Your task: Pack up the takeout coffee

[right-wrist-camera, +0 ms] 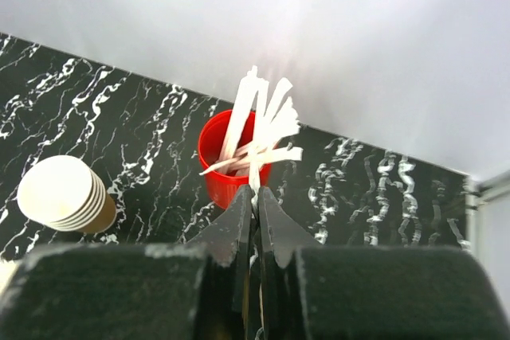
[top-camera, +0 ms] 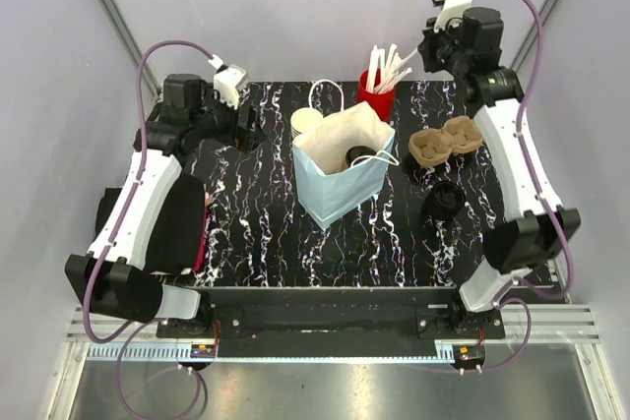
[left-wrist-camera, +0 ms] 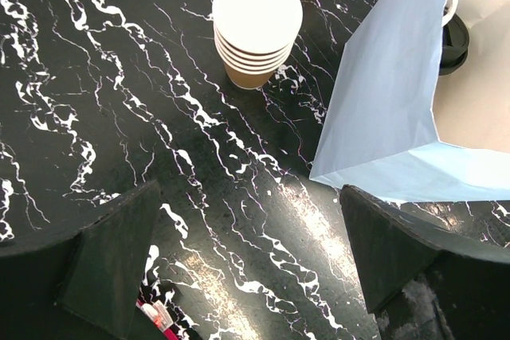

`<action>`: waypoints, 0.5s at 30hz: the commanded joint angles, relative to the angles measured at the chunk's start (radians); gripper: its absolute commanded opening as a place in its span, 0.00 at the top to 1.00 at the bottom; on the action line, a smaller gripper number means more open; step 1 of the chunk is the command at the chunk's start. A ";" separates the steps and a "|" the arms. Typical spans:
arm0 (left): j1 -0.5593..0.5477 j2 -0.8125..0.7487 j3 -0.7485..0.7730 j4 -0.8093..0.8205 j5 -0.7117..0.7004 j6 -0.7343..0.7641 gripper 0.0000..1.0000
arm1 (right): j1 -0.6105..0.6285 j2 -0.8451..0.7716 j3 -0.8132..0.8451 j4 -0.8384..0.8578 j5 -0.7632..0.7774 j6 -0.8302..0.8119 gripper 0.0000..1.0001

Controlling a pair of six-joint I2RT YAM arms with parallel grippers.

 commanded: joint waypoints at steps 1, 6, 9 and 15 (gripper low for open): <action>0.008 -0.049 0.038 0.019 -0.012 0.023 0.01 | 0.034 -0.145 -0.040 -0.024 0.078 -0.083 0.91; 0.017 -0.049 0.094 -0.075 -0.076 0.092 0.01 | 0.100 -0.289 -0.062 -0.087 0.141 -0.129 0.91; 0.022 -0.064 0.125 -0.141 -0.092 0.132 0.01 | 0.140 -0.360 -0.074 -0.134 0.160 -0.152 0.91; 0.034 -0.128 0.065 -0.158 -0.141 0.146 0.01 | 0.271 -0.438 -0.085 -0.231 0.141 -0.180 0.92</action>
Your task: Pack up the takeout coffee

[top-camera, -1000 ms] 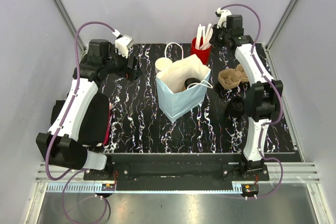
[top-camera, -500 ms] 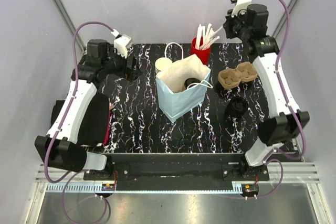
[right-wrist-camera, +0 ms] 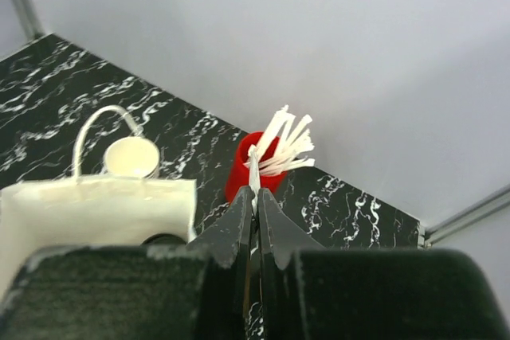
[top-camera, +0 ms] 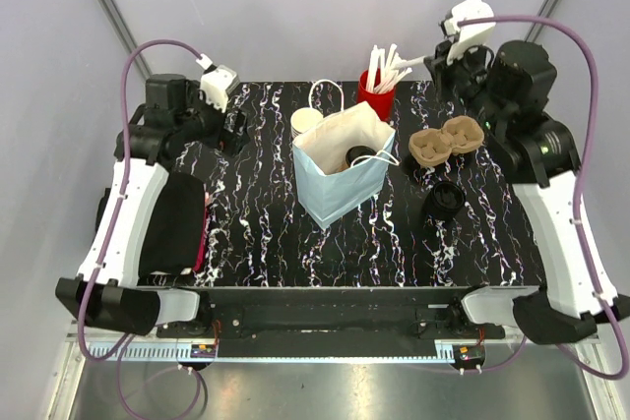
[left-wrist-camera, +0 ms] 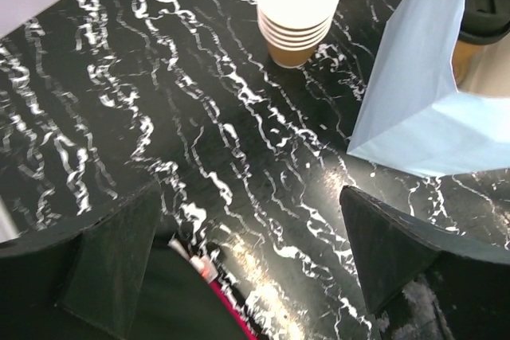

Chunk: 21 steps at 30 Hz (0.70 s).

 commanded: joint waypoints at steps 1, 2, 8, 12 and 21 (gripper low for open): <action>0.009 -0.069 -0.022 -0.015 -0.067 0.028 0.01 | 0.099 -0.039 -0.012 -0.093 0.025 -0.049 0.92; 0.011 -0.069 -0.030 -0.013 -0.081 0.016 0.01 | 0.118 -0.042 -0.018 -0.103 0.037 -0.054 0.92; 0.017 -0.075 -0.090 0.013 -0.052 -0.018 0.01 | 0.282 -0.045 -0.078 -0.119 0.122 -0.098 0.92; 0.019 -0.077 -0.085 0.014 -0.044 -0.025 0.01 | 0.348 -0.029 -0.121 -0.120 0.128 -0.110 0.92; 0.022 -0.109 -0.114 0.024 -0.039 -0.038 0.01 | 0.468 0.050 -0.181 -0.044 0.197 -0.169 0.92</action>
